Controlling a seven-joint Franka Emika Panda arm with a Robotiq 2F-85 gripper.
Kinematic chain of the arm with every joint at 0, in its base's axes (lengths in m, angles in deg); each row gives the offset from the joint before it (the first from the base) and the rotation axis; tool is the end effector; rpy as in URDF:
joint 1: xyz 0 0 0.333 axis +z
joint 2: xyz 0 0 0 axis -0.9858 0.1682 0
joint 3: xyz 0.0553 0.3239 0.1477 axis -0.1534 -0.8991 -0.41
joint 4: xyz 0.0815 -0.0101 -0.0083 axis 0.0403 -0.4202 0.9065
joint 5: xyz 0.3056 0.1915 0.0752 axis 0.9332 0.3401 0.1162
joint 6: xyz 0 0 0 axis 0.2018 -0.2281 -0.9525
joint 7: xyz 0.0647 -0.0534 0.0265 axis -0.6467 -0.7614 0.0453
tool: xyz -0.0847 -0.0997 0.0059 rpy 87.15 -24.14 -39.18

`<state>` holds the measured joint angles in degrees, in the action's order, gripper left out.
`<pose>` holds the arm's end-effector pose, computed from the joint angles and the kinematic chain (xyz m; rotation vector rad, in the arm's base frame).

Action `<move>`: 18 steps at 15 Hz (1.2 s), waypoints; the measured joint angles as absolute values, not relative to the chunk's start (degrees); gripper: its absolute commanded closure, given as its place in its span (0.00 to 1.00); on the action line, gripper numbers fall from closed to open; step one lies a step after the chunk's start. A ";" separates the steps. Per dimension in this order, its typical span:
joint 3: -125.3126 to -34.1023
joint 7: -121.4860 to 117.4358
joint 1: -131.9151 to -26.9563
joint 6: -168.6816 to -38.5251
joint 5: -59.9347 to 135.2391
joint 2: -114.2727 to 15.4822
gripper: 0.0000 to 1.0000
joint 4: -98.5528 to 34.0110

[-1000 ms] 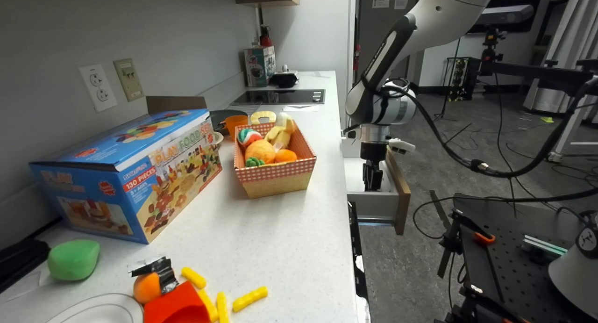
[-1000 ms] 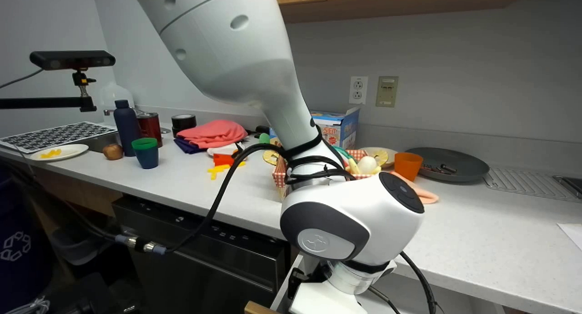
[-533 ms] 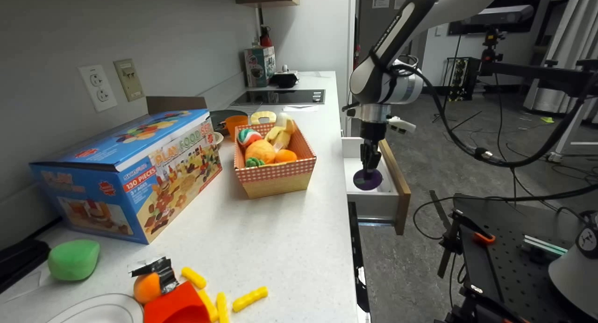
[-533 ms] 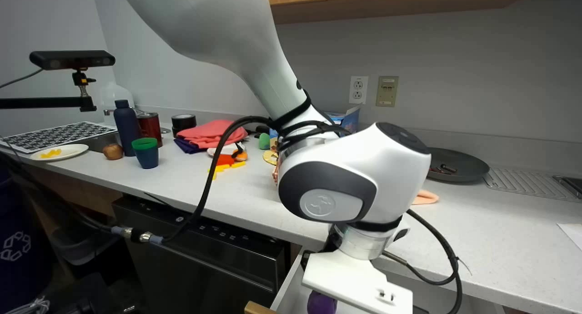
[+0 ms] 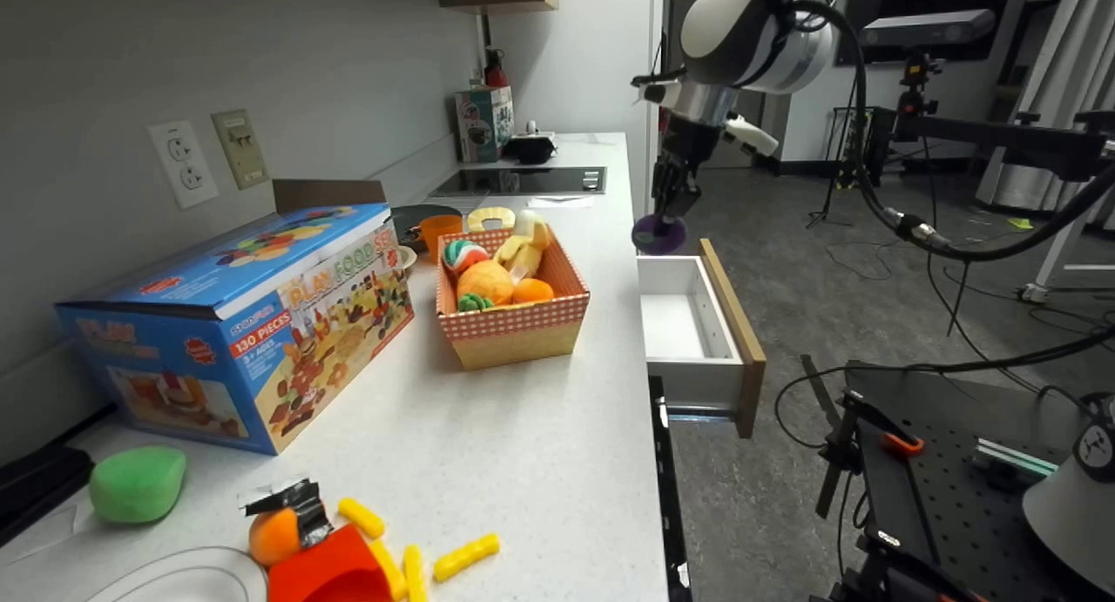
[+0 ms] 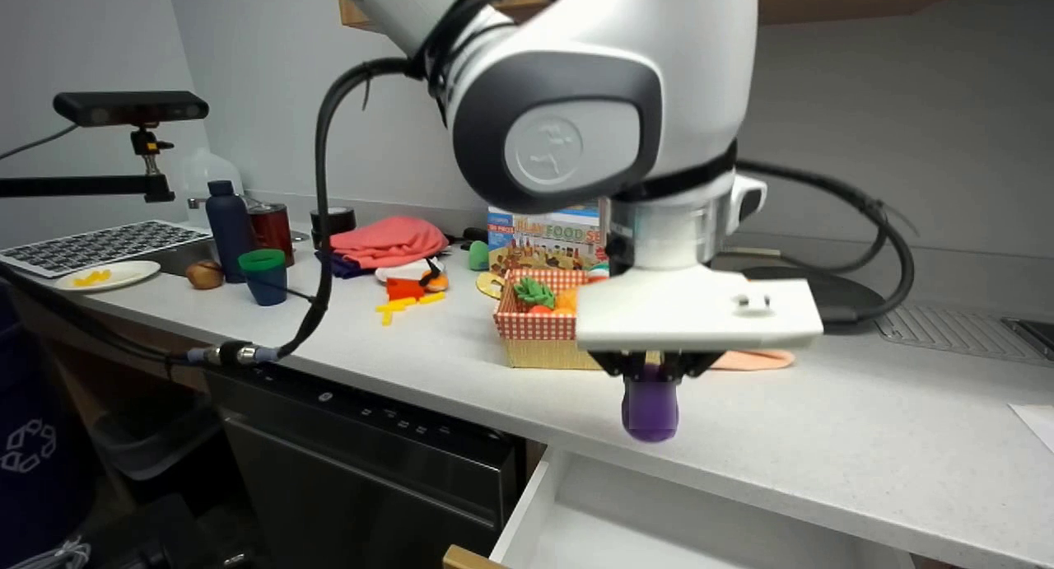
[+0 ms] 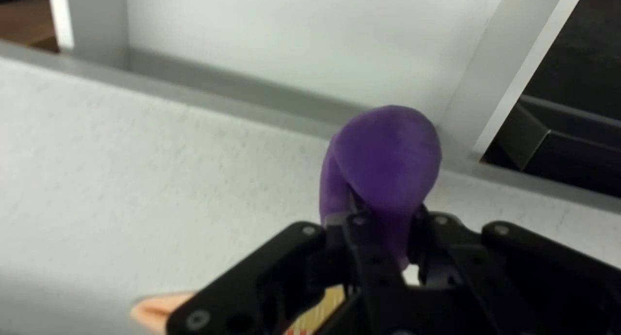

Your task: Open the drawer, then remove the purple plushie from the drawer, then close the drawer

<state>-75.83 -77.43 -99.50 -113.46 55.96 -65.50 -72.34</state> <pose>0.4605 -0.2335 0.3986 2.9584 0.8528 0.4106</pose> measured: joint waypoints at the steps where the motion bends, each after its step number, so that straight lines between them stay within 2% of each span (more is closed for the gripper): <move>1: -75.89 -77.44 -98.27 -114.33 55.96 -67.56 0.95 -72.14; 7: -76.82 -79.29 -87.12 -119.60 59.82 -72.95 0.95 -67.75; 11: -77.41 -85.51 -81.58 -121.59 67.95 -68.50 0.95 -63.56; 15: -77.39 -91.03 -81.16 -121.43 74.25 -60.92 0.95 -59.27; 16: -77.30 -92.31 -81.48 -121.29 75.61 -59.07 0.56 -58.33; 18: -77.25 -94.33 -82.35 -120.69 77.84 -55.66 0.49 -56.39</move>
